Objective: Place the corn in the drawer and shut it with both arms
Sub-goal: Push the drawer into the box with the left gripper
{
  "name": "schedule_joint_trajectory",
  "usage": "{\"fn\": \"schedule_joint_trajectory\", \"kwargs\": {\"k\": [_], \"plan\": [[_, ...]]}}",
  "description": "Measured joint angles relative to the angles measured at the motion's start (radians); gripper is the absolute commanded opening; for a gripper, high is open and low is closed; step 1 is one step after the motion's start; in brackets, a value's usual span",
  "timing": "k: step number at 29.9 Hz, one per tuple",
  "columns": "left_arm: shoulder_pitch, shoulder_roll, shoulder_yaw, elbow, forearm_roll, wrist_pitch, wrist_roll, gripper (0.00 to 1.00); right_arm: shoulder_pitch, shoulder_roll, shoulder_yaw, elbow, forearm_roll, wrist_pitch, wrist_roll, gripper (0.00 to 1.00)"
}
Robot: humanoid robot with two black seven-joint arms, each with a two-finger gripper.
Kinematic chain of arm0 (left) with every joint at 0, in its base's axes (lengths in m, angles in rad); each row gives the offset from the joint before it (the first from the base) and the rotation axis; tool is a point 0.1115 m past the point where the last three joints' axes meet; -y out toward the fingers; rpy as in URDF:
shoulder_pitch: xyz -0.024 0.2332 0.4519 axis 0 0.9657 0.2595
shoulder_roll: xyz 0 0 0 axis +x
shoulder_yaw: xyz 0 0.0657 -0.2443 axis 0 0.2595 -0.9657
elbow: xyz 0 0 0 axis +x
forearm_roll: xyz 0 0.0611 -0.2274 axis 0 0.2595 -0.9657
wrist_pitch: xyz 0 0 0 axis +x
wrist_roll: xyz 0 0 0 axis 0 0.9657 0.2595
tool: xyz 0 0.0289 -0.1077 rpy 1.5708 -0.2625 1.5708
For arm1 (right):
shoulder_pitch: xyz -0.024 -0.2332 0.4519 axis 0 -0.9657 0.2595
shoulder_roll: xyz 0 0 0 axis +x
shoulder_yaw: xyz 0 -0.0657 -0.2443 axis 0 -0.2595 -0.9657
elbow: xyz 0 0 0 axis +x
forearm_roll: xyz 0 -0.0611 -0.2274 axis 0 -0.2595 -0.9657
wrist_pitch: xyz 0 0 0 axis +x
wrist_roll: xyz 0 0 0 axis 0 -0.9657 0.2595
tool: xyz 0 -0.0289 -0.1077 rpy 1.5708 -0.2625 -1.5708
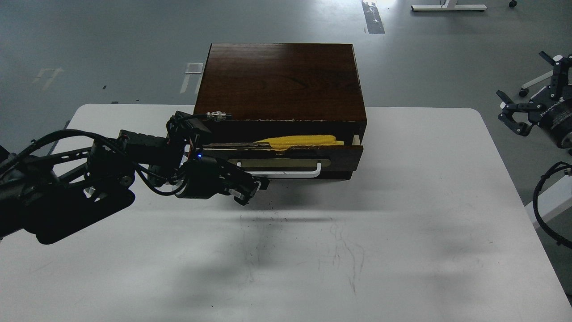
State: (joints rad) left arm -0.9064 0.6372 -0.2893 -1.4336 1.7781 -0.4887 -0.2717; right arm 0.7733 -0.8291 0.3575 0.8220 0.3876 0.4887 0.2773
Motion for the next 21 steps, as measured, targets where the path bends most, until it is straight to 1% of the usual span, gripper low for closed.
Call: {"fn": "schedule_joint_trajectory", "kwargs": {"k": [14, 21], "plan": [[-0.036, -0.032, -0.006, 0.076, -0.042, 0.000, 0.000, 0.00, -0.005, 0.001, 0.001, -0.001, -0.001, 0.000, 0.000, 1.00], [-0.041, -0.036, -0.007, 0.086, -0.044, 0.000, 0.000, 0.00, -0.005, -0.001, 0.001, -0.001, -0.001, 0.000, 0.000, 1.00]]}}
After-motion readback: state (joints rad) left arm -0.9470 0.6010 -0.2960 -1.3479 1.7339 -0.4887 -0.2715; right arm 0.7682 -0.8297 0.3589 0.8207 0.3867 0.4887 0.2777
